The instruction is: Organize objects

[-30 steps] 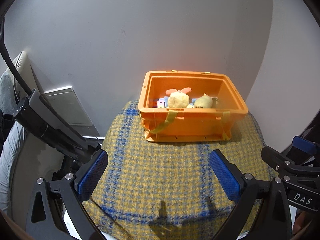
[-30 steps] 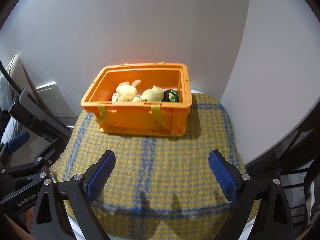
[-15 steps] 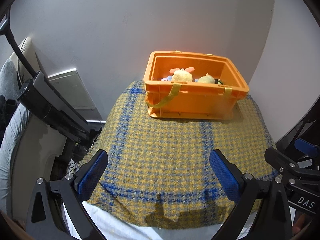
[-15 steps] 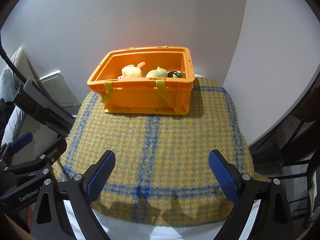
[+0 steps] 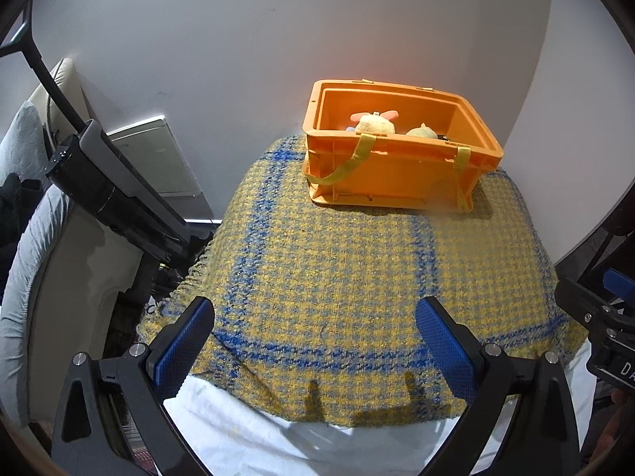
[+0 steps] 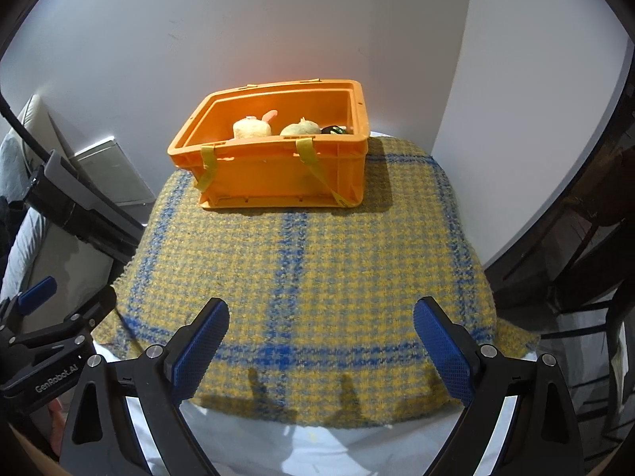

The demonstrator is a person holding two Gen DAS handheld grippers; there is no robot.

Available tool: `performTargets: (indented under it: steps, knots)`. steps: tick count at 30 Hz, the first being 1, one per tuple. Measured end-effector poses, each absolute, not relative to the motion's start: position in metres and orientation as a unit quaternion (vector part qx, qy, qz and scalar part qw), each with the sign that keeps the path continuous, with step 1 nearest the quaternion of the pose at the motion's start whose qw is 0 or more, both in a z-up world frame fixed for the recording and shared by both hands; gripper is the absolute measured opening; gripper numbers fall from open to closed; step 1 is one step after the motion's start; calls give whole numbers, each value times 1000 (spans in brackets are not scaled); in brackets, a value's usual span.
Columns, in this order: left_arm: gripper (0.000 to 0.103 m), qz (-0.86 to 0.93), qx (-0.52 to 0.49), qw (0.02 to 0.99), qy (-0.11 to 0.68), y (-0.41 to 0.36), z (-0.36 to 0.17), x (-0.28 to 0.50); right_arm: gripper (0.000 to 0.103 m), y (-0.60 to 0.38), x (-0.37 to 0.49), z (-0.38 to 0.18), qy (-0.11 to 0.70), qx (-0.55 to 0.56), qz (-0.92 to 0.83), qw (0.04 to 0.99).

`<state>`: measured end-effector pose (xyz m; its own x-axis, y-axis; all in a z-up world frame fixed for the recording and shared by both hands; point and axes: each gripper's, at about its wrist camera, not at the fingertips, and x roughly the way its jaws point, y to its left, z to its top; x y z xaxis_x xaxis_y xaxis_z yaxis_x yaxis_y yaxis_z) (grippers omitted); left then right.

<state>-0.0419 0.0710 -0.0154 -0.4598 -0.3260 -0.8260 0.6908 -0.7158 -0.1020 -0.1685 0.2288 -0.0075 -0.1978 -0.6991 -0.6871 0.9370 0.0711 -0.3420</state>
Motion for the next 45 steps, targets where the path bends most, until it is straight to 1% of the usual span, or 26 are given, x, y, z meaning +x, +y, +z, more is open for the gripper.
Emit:
performTargets:
  steps: [14,27,32,45]
  knots:
    - [103,-817,429,310,227,69,-19,-39,94,229,-169,-9,410,151,-665,606]
    - [103,-813,438,307,230,70,-20,-44,94,230,-172,-7,408,153,-668,603]
    - [103,-806,448,301,242,67,-28,-44,94,230,-172,-7,408,152,-667,604]
    - [103,-807,443,306,243,67,-26,-45,94,230,-169,-6,407,152,-668,604]
